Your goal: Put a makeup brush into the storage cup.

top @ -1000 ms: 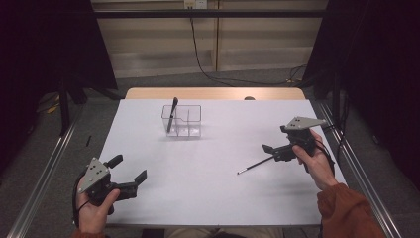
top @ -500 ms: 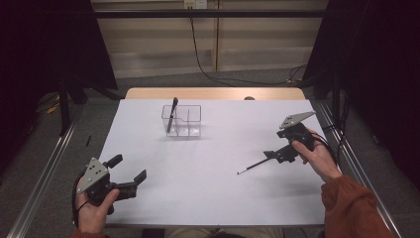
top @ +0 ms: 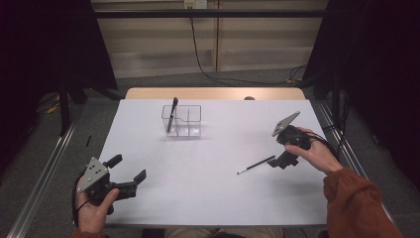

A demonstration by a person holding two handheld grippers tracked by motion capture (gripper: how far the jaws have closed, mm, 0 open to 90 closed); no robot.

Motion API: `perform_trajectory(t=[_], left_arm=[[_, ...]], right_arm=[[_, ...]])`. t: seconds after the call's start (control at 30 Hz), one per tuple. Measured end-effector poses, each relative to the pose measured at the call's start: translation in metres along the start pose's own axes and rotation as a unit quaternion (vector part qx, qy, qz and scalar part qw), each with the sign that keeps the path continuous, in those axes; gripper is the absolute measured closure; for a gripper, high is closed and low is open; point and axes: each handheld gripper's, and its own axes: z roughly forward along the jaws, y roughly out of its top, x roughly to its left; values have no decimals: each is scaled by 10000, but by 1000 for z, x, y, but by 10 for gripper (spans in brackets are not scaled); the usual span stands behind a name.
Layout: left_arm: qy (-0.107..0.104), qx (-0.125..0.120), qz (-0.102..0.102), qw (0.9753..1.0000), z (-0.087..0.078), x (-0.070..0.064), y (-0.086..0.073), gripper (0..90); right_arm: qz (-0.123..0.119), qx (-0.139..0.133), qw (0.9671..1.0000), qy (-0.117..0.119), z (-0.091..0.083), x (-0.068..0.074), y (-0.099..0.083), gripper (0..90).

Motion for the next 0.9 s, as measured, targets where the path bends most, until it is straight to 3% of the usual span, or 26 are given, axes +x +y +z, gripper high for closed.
perform_trajectory(t=[0.27,0.43,0.57,0.73,0.9], left_arm=[[-20,19,7,10000,1,0,0,30],[-14,24,6,10000,1,-1,-1,29],[-17,25,9,10000,1,-1,-1,29],[-14,50,35,10000,2,-1,-1,30],[-21,70,71,9999,2,-1,-1,30]], right_arm=[[-293,430,9986,61,9,-3,3,46],[-342,717,9968,114,18,-6,7,42],[-532,908,9943,178,25,-5,10,77],[-602,1184,9908,243,34,-7,11,246],[-613,1321,9892,157,43,-13,10,266]])
